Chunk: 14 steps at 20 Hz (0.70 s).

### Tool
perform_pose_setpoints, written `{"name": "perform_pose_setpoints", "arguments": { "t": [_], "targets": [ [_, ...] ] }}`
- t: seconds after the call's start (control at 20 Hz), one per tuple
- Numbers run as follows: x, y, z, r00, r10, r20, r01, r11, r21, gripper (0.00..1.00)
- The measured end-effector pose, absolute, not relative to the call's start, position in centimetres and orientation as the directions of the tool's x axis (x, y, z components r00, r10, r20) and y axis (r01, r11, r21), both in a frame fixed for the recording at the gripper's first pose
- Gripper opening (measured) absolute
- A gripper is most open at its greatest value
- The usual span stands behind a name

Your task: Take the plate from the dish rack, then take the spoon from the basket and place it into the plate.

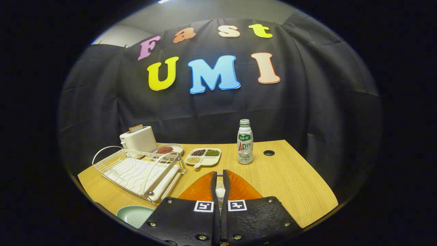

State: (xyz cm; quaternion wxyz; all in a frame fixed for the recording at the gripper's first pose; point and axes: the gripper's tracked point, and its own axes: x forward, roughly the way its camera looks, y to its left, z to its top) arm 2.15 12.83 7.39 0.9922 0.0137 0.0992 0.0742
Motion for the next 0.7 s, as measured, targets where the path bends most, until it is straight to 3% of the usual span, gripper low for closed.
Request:
{"name": "perform_pose_setpoints", "arguments": {
  "t": [0.7],
  "targets": [
    [-1.0,13.1,13.8,0.962,0.144,-0.232,-0.141,0.99,0.027,0.01]
  ]
}}
